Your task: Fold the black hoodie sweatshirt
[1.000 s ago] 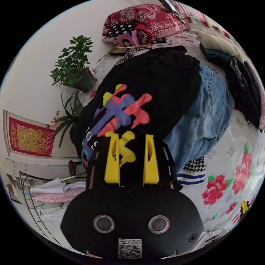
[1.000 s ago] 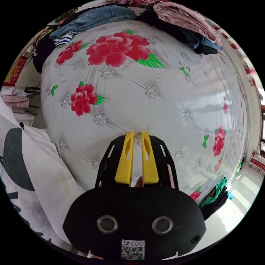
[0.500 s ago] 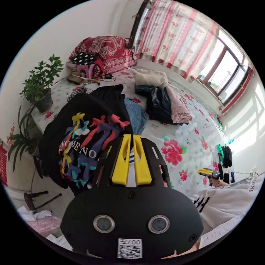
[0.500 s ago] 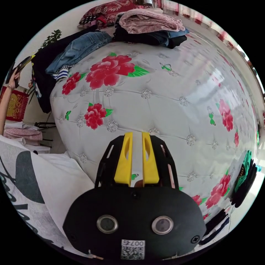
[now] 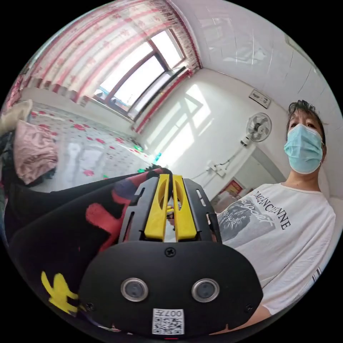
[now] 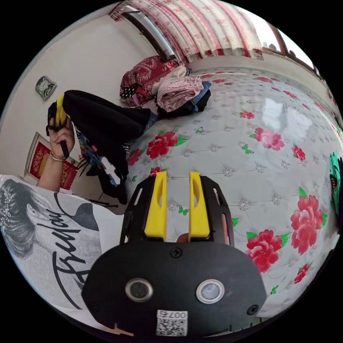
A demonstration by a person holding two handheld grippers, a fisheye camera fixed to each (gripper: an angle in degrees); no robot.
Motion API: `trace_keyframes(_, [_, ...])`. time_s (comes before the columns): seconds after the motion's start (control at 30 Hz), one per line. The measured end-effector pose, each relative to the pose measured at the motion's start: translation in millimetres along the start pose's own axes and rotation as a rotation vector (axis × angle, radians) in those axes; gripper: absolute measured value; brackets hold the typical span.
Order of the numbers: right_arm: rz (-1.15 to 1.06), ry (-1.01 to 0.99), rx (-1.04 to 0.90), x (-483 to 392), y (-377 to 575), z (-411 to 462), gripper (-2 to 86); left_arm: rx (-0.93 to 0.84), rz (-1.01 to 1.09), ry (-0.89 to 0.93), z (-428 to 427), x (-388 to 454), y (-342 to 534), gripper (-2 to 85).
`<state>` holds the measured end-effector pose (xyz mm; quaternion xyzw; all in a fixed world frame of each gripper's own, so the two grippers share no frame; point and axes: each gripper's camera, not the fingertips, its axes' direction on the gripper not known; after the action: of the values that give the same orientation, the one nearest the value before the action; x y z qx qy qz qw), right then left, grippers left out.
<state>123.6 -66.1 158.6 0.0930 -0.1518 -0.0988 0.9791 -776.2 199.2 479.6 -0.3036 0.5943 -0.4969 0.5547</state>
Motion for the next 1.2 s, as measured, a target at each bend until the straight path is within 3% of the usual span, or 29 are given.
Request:
trace_keyframes(0.07, [0.013,-0.01,0.04,5,20,-24,11.9,-0.051,0.006,0.218,71,8,2,-0.9])
trace_keyframes(0.17, [0.057,0.011,0.075,17,59,-62,12.2,-0.075,0.003,0.341,106,22,9,-0.9])
trace_keyframes(0.3, [0.123,0.046,0.194,37,131,-117,12.4,-0.061,-0.002,0.331,88,28,15,-0.9])
trace_keyframes(0.5, [0.275,0.041,0.275,60,197,-156,12.1,0.095,0.071,0.44,41,45,14,-0.8])
trace_keyframes(0.67, [0.137,-0.006,0.16,43,183,-135,11.5,0.088,0.134,0.438,25,66,18,-0.8])
trace_keyframes(0.83, [0.067,-0.176,0.122,18,152,-104,10.4,0.018,0.211,0.447,35,87,11,-0.8])
trace_keyframes(0.97, [0.069,-0.298,0.259,34,133,-152,9.0,0.055,0.282,0.517,39,103,-12,-0.8])
trace_keyframes(1.2, [-0.028,0.081,0.794,21,126,-392,8.0,0.245,0.5,0.629,17,148,-63,-0.8])
